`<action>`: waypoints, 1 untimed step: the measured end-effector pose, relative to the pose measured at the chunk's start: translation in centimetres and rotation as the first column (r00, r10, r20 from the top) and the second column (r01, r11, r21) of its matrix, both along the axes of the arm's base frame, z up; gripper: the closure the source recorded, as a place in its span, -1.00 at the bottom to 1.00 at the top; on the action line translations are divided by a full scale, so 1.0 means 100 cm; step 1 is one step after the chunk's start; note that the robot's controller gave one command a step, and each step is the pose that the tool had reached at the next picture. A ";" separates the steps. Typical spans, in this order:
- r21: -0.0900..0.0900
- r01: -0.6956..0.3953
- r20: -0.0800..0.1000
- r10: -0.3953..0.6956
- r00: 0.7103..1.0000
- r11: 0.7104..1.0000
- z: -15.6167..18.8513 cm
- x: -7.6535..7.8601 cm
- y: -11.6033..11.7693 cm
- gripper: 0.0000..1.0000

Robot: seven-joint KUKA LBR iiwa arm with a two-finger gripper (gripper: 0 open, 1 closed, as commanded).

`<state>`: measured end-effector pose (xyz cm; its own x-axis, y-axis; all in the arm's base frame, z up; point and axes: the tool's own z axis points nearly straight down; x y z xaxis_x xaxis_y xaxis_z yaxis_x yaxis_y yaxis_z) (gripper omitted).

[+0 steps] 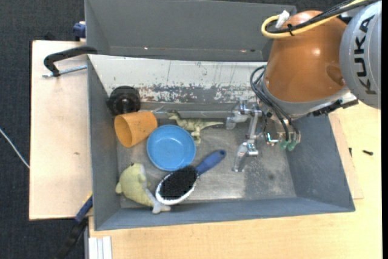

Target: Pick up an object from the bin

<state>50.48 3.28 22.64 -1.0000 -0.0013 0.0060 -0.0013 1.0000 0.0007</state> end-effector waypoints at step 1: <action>0.000 -0.028 0.001 0.028 1.000 1.000 -0.133 0.032 0.028 -1.00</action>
Offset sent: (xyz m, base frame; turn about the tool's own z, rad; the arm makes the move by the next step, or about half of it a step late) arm 0.0328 0.0271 -0.1295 -0.0266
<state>53.70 6.10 9.34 -0.9996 -0.0294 0.0050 -0.0294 0.9996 0.0009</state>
